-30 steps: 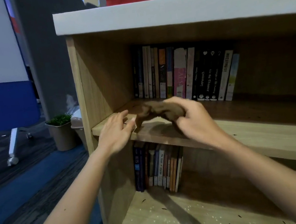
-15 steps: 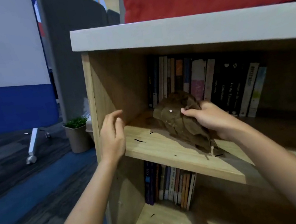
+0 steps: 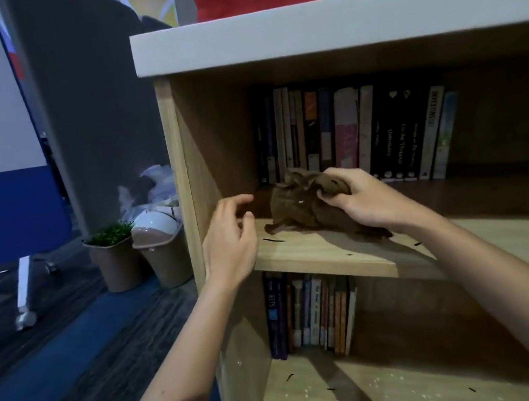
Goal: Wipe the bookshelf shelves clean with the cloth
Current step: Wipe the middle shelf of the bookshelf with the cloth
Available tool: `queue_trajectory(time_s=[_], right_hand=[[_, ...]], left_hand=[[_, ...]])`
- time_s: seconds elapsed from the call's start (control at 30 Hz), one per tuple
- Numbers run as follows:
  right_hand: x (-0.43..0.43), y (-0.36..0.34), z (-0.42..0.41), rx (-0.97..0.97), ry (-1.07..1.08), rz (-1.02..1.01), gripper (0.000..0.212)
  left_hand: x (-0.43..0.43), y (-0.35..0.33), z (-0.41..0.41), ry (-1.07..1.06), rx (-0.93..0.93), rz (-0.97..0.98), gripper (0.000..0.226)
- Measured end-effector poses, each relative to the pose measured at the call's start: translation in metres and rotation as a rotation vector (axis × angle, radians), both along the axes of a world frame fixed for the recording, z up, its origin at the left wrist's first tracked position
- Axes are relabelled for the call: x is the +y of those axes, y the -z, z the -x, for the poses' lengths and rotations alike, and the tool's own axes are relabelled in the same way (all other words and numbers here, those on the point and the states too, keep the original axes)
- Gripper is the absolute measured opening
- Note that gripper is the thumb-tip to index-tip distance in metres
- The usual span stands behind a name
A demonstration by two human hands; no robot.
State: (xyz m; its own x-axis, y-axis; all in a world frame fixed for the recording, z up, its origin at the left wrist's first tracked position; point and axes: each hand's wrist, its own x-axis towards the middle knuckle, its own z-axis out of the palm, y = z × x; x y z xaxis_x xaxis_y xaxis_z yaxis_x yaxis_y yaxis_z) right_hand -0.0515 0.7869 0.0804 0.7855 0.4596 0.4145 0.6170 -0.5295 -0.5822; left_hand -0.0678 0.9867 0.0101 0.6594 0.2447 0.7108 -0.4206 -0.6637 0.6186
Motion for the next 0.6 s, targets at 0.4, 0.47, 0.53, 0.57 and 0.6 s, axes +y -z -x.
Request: queue_trajectory(time_s=[0.4,0.47,0.53,0.57,0.6], right_hand=[[-0.015,0.02,0.077,-0.71,-0.163,-0.127,0.033],[-0.02,0.05,0.086,-0.821,-0.177,-0.102,0.035],[-0.023,0.088,0.092,-0.812,-0.213,0.048,0.037],[-0.024,0.107,0.093,-0.763,-0.208,0.172,0.042],[-0.028,0.124,0.092,-0.679,-0.177,0.249,0.047]], left_hand=[[0.009,-0.009,0.004,0.207,0.043,0.15,0.02],[0.007,-0.008,0.005,0.185,0.032,0.138,0.02],[0.005,-0.007,0.006,0.145,0.031,0.106,0.02],[0.004,-0.006,0.005,0.128,0.042,0.09,0.02],[0.003,-0.006,0.005,0.117,0.058,0.081,0.021]])
